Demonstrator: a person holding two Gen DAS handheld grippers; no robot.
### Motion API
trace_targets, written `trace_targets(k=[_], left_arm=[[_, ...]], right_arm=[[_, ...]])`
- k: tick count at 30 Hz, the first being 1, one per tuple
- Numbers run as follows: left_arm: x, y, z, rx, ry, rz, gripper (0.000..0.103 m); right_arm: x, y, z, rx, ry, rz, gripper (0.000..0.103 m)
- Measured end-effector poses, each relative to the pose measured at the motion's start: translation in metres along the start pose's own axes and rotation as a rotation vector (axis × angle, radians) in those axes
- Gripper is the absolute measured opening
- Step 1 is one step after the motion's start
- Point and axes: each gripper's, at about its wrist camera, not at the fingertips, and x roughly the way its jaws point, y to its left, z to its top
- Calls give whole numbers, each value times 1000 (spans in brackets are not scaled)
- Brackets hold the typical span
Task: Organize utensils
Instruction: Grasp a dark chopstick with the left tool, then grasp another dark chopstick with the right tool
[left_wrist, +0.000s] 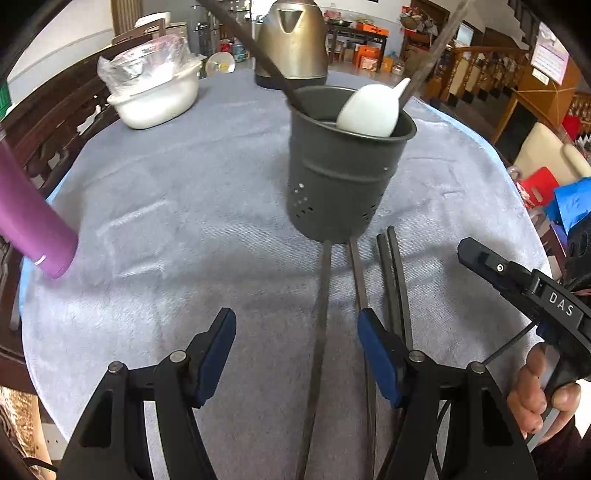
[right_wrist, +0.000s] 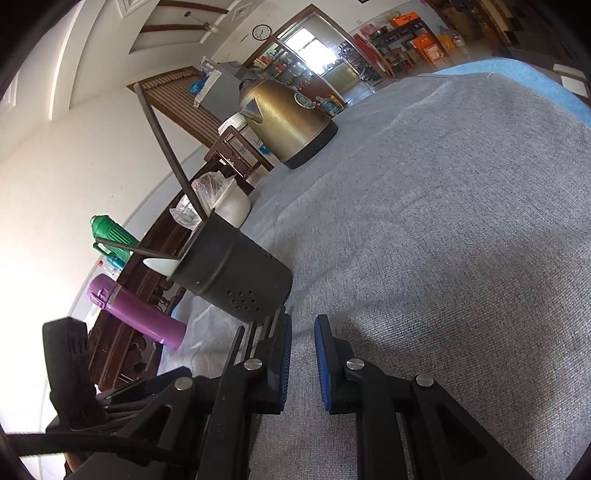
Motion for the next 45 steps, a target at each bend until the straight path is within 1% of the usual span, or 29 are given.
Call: trace_targets(k=[2, 4, 5, 6, 8, 10, 12, 13, 16, 19, 24, 26, 32, 36, 41, 45], left_arm=[[7, 1, 0, -2, 15, 8, 65], [14, 2, 0, -10, 33, -6, 51], [17, 3, 0, -13, 46, -9, 48], [20, 3, -1, -18, 59, -9, 43], [18, 3, -3, -14, 44, -6, 37], [17, 6, -6, -12, 44, -9, 26], [15, 10, -8, -17, 47, -5, 20], [14, 13, -9, -21, 48, -5, 19], [11, 21, -13, -40, 49, -6, 19], [5, 32, -17, -60, 51, -9, 19], [-1, 43, -22, -80, 48, -9, 19], [-4, 45, -22, -79, 44, -3, 19], [-9, 42, -22, -68, 27, 16, 19], [-11, 38, -22, -60, 22, 23, 19], [-12, 33, -15, -58, 20, 27, 19], [-14, 30, -15, -52, 18, 37, 19]], right_arm=[[1, 1, -1, -5, 5, -1, 16], [2, 3, -1, -13, 12, -3, 16], [3, 3, -2, -16, 20, -1, 16], [4, 4, -2, -16, 28, 4, 16], [6, 4, -3, -11, 45, 18, 16], [4, 5, -5, -3, 52, 17, 16], [4, 9, -8, -3, 69, 25, 16], [6, 14, -12, -10, 93, 25, 16], [13, 31, -20, -44, 144, 18, 16], [24, 48, -23, -85, 194, -42, 16], [39, 58, -27, -103, 248, -146, 17], [42, 59, -27, -109, 255, -166, 19], [49, 71, -27, -129, 266, -230, 19], [52, 73, -27, -122, 275, -248, 18], [49, 74, -26, -130, 279, -268, 18], [43, 75, -27, -159, 284, -310, 18]])
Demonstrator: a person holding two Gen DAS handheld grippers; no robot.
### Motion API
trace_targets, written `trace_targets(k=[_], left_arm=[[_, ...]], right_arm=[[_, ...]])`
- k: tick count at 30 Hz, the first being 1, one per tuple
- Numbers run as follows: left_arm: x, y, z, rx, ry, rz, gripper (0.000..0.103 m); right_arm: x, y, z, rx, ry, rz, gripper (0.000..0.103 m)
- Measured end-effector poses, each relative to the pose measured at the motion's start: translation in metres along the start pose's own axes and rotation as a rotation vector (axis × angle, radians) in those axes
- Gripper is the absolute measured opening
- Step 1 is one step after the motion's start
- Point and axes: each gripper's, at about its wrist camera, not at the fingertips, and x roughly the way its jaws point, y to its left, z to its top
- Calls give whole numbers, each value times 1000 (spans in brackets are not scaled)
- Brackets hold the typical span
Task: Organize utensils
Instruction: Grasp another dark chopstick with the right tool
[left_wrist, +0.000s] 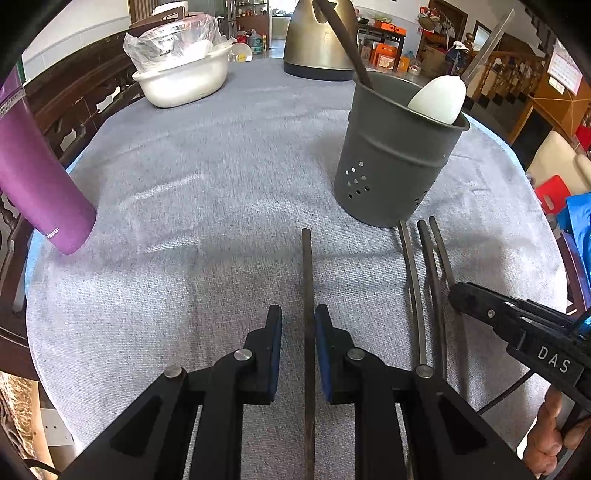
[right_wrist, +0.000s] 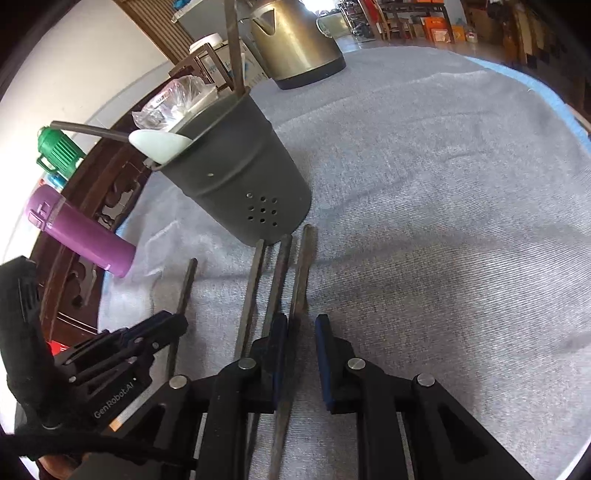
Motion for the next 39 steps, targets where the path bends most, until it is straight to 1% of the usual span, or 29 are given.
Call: trace_targets(k=[3, 4, 6, 11, 13, 14, 18, 22, 26, 29, 31, 37, 39], left_arm=[[0, -3, 0, 3, 1, 5, 19], [0, -5, 0, 5, 0, 7, 19], [2, -8, 1, 4, 0, 8, 19], [7, -9, 1, 7, 2, 11, 19], [8, -10, 0, 6, 5, 11, 19], [8, -10, 0, 7, 6, 12, 19], [10, -12, 2, 7, 16, 6, 19], [11, -11, 4, 5, 20, -11, 23], [13, -8, 7, 0, 24, -30, 24], [13, -2, 8, -8, 25, -47, 24], [14, 7, 8, -15, 24, -57, 24], [13, 23, 12, -15, 28, -85, 24], [11, 26, 16, -1, 25, -89, 25]], right_arm=[[-2, 1, -1, -19, 9, -48, 18], [-3, 0, -2, -26, 12, -64, 16], [-5, -1, -4, -33, 13, -74, 15], [-9, -7, -4, -16, 42, -57, 15], [-11, -9, -1, -1, 58, -49, 19], [-10, -9, 1, 6, 68, -49, 19], [-8, -8, 11, 16, 90, -57, 19], [-2, -3, 16, 3, 104, -80, 19], [1, -2, 17, 0, 75, -86, 19], [2, -3, 16, -4, 65, -82, 15], [1, -6, 15, 0, 67, -84, 9], [-7, -21, 14, 40, 86, -86, 8], [-9, -24, 17, 62, 106, -74, 11]])
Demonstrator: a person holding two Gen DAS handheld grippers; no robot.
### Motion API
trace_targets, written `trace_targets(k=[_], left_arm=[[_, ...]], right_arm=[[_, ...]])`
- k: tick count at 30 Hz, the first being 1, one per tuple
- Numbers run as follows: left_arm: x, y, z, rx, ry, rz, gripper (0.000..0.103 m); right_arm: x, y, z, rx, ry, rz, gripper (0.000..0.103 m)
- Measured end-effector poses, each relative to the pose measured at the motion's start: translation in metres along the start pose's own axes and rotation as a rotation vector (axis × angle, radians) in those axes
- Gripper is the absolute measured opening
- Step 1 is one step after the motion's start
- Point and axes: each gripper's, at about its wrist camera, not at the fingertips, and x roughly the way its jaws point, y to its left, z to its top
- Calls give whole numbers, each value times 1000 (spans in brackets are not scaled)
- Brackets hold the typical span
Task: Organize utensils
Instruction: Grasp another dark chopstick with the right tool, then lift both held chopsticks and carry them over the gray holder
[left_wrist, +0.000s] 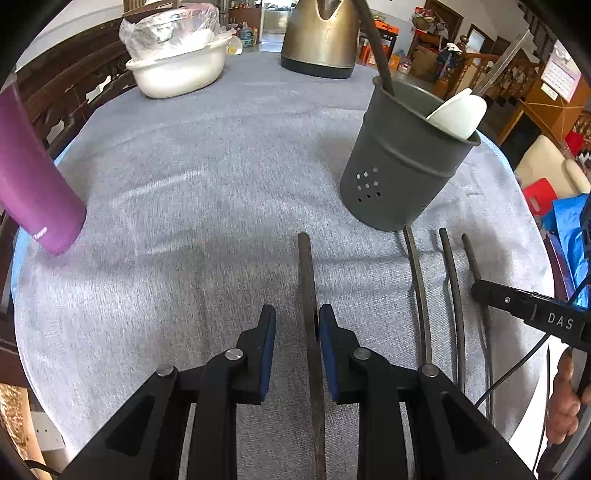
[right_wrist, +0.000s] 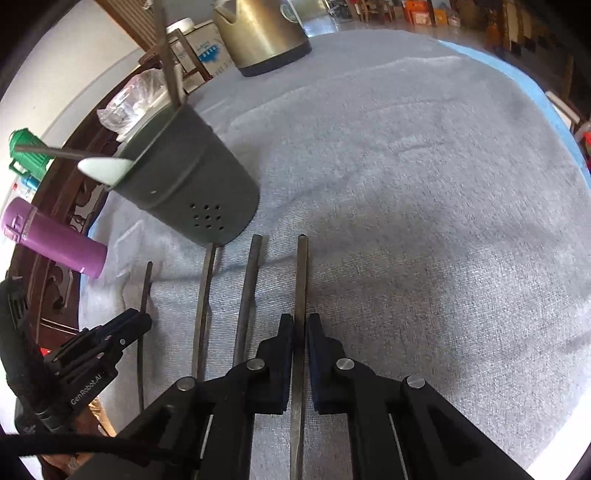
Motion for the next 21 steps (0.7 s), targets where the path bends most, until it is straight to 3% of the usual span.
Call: trace_targets(k=[4, 9, 21], left_arm=[[-5, 2, 14, 23, -16, 4, 46], [-5, 6, 35, 49, -23, -7, 46], [35, 25, 77, 33, 76, -100, 46]], right_arm=[[-4, 4, 9, 1, 17, 22, 15], [-9, 7, 24, 3, -7, 19, 17], [26, 11, 53, 24, 35, -31, 17]])
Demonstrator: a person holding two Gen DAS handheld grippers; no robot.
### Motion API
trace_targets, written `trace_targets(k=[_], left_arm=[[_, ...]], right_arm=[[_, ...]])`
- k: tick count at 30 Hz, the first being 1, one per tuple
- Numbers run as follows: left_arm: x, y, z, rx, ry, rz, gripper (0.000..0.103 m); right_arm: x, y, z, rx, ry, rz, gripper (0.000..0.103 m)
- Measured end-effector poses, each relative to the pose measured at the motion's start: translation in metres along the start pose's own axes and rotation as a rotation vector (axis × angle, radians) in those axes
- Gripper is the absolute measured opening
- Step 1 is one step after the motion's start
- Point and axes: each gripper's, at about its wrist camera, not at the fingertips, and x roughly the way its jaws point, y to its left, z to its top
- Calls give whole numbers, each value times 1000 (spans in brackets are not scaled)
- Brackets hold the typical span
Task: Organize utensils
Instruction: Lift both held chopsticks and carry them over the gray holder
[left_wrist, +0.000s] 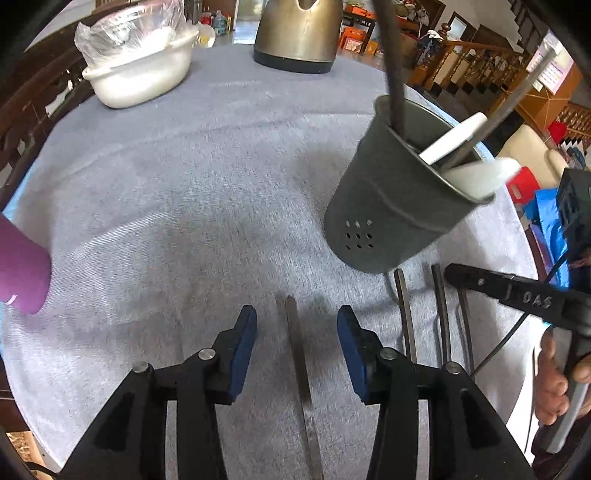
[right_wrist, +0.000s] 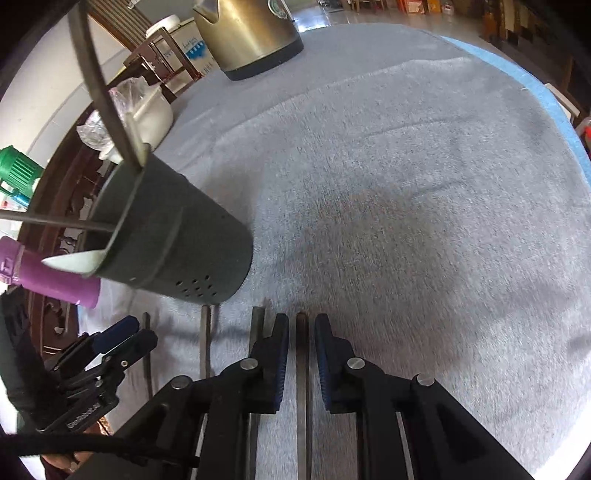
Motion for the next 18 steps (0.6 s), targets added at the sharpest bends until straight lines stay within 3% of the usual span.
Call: trace_targets(k=[2, 10, 12, 18], left_arm=[[2, 6, 5, -12, 10, -12, 44], [21, 17, 21, -28, 63, -56, 10], [23, 20, 23, -33, 67, -66, 8], [8, 26, 20, -47, 34, -73, 8]], right_arm=[[4, 4, 2, -13, -9, -19, 17], [10, 9, 11, -49, -15, -72, 12], [13, 11, 11, -62, -22, -82, 8], [-6, 12, 5, -73, -87, -27, 7]])
